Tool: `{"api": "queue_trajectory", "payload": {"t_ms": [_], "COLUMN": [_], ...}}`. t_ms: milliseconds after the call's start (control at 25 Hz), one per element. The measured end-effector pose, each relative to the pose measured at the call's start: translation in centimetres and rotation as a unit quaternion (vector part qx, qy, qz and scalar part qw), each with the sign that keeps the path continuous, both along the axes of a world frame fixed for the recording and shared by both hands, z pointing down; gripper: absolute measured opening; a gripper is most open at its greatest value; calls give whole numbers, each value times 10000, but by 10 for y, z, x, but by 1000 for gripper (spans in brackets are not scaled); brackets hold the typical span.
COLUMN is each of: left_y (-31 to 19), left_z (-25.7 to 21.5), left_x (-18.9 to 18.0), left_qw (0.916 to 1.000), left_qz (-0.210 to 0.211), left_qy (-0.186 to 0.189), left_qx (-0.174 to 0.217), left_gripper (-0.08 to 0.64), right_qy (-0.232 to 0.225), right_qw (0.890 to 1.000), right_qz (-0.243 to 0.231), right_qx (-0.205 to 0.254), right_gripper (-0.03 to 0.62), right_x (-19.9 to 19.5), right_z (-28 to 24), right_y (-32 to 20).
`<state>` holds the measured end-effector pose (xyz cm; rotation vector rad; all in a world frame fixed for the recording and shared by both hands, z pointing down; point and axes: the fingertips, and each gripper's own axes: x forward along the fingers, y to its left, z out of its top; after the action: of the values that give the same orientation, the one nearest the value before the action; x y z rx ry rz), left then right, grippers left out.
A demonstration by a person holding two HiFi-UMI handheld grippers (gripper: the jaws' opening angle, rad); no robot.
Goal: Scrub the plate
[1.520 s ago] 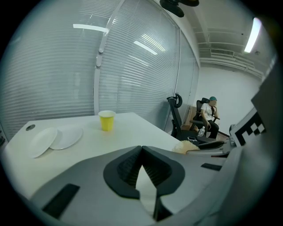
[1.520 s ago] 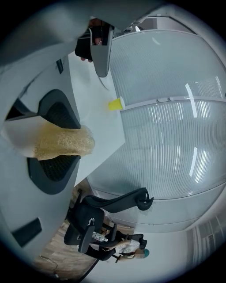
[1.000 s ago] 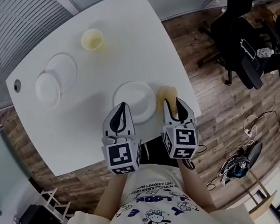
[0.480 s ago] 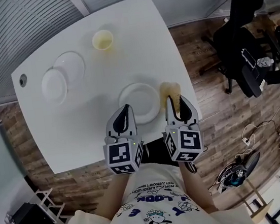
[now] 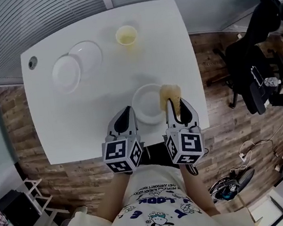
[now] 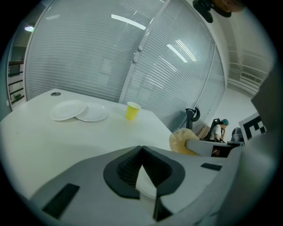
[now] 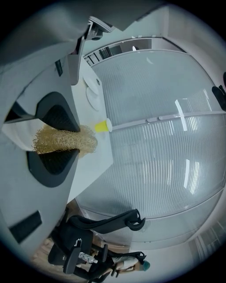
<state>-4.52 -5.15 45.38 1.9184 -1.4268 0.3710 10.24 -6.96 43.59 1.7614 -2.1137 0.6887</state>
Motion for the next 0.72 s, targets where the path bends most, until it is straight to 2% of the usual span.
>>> {"api": "queue_trajectory", "payload": {"t_ms": [160,240,320,480,720], "left_y": [9,14,19,25,24], "left_z": [17,25,31,42,58], "left_x": [-13,-15,-17,-15,-14], "left_qw": [9983,9959,9937,9922,9910], "left_qz": [-315,-438,-537,-514,-402], "left_qy": [353,576,712,772,577], "left_qx": [-341,-540,-682,-831,-1138], "left_gripper": [23,78,80,81,80], "right_qy": [-29,-18,-7,18,26], "right_qw": [9996,9993,9989,9984,9979], "right_qz": [-252,-359,-438,-519,-574], "right_qx": [-83,-142,-176,-215,-309], "right_gripper": [110,111,110,111,110], "right_x": [-18,-24,-28,-32,-35], "right_z": [9,13,15,19,27], "right_y": [2,2,3,2,1]}}
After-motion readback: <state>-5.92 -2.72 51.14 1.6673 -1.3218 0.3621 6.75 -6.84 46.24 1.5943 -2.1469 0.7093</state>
